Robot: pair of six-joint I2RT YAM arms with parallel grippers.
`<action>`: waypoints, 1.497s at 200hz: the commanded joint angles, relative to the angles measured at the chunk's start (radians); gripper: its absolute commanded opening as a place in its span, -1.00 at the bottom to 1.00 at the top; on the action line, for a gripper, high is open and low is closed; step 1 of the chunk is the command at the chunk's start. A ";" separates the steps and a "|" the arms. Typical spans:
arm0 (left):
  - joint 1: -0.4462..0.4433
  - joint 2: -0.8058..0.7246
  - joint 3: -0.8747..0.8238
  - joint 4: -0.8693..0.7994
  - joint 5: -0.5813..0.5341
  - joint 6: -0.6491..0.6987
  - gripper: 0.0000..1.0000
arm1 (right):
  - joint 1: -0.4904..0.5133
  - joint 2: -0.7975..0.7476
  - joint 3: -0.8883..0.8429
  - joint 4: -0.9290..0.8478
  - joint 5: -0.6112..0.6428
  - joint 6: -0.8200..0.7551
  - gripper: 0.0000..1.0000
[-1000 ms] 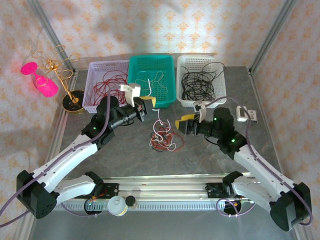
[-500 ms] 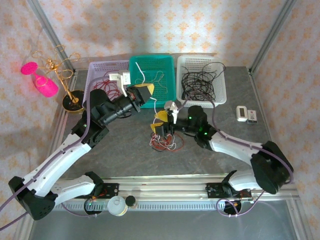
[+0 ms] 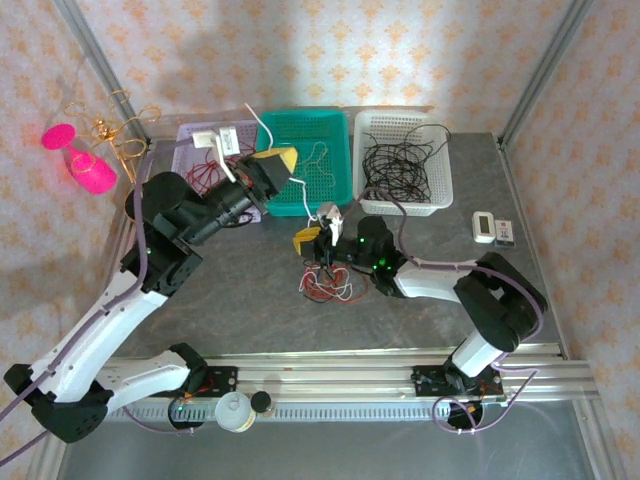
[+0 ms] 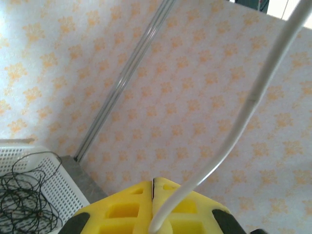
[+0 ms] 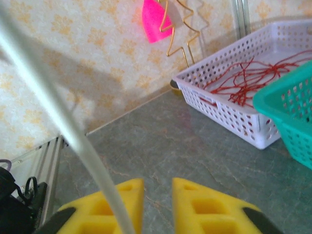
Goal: Untangle the cables
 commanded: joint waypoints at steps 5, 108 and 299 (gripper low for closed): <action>-0.011 0.014 0.107 -0.023 -0.015 0.029 -1.00 | 0.004 0.037 -0.027 0.063 -0.024 0.056 -0.77; -0.011 0.084 0.402 -0.114 -0.092 0.185 -1.00 | 0.005 0.124 -0.042 -0.005 -0.042 0.091 -0.74; -0.011 0.282 0.844 -0.086 -0.143 0.311 -1.00 | 0.016 0.245 0.017 -0.059 0.071 0.044 -0.80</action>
